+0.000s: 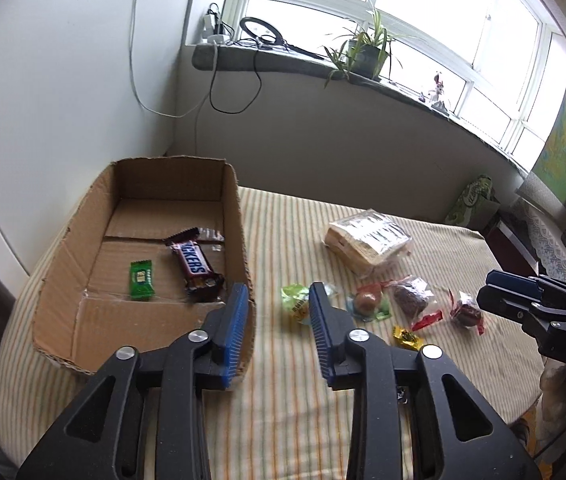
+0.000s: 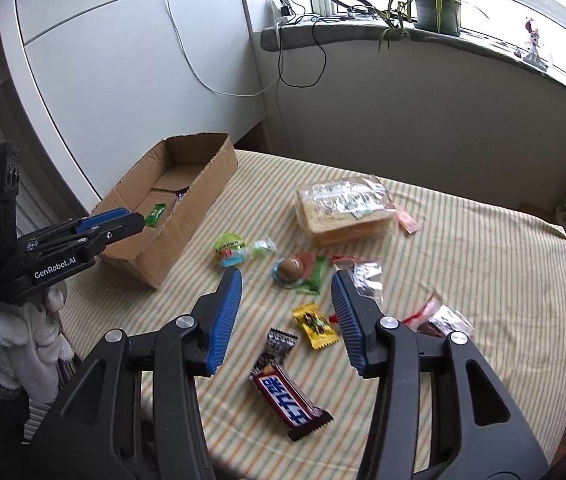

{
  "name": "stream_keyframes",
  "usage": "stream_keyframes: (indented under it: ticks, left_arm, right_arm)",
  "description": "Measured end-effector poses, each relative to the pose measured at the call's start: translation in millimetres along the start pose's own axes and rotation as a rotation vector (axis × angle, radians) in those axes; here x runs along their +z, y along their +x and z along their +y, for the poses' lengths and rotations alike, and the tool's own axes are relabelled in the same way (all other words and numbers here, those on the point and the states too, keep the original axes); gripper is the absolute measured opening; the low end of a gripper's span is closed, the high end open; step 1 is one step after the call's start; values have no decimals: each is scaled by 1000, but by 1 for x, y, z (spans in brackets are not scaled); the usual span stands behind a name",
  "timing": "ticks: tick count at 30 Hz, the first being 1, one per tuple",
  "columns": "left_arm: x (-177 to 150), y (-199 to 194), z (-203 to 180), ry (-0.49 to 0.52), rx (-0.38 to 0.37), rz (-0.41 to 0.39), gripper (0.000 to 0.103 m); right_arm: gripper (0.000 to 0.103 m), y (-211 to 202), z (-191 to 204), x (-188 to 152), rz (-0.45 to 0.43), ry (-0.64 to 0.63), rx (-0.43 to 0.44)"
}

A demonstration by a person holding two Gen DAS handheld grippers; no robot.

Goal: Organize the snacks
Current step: 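Grasp the green jelly cup with the left tool while the right tool grasps a Snickers bar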

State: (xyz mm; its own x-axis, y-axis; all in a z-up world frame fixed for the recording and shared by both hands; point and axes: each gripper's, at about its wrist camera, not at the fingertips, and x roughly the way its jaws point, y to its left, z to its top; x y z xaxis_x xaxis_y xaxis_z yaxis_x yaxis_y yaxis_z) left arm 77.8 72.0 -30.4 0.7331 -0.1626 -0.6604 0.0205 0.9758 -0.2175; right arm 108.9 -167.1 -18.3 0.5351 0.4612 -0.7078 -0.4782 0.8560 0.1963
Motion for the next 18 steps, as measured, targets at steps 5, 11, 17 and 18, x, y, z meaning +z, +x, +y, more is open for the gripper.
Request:
stream_keyframes:
  ticks: [5, 11, 17, 18]
  left_arm:
    - [-11, 15, -21, 23, -27, 38, 39]
    - [-21, 40, -42, 60, -26, 88, 39]
    - [-19, 61, -50, 69, 16, 94, 51]
    - [-18, 64, -52, 79, 35, 88, 51]
  right_arm:
    - [51, 2, -6, -27, 51, -30, -3]
    - [51, 14, -8, -51, 106, -50, 17]
    - [51, 25, -10, -63, 129, -50, 33]
    - [51, 27, -11, -63, 131, -49, 38]
